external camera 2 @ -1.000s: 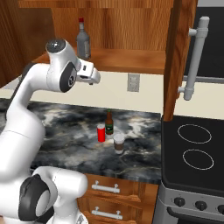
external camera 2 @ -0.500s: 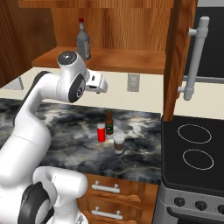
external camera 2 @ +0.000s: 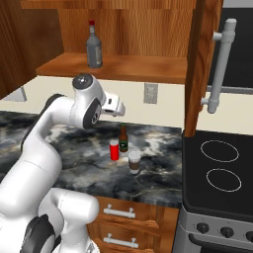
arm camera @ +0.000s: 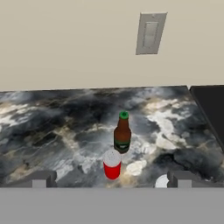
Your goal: Sort all alcoholic drinks to one cabinet, and non-alcoholic drinks to the other.
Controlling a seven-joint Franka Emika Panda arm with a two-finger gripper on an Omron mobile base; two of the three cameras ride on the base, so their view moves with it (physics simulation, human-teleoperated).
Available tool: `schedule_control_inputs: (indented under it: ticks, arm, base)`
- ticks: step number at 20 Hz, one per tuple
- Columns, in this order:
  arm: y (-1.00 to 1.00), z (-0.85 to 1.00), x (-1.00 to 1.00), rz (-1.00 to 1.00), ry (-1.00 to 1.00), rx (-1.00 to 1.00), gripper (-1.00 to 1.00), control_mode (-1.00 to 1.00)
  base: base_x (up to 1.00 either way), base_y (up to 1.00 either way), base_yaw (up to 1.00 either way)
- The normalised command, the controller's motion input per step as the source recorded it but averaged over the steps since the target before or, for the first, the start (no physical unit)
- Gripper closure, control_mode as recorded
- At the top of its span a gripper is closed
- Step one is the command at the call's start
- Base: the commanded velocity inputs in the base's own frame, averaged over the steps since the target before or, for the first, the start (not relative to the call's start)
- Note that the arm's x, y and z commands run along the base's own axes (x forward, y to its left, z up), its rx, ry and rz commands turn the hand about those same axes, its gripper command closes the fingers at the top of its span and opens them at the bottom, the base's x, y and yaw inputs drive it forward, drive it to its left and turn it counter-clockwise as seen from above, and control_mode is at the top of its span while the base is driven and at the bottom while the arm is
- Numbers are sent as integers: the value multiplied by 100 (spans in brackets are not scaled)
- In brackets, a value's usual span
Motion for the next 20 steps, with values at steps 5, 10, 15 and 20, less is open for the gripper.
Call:
schedule_control_inputs:
  ticks: [5,10,15,20]
  arm:
    - [0,-33,3,0,0,0,-100,-100]
    - [-4,-29,13,-1,0,0,-100,-100]
    - [-7,-26,18,-1,0,0,-100,-100]
    - [-5,-30,16,-1,0,-1,-100,-100]
  base:
    - [0,0,0]
    - [0,0,0]
    - [0,0,0]
    - [0,0,0]
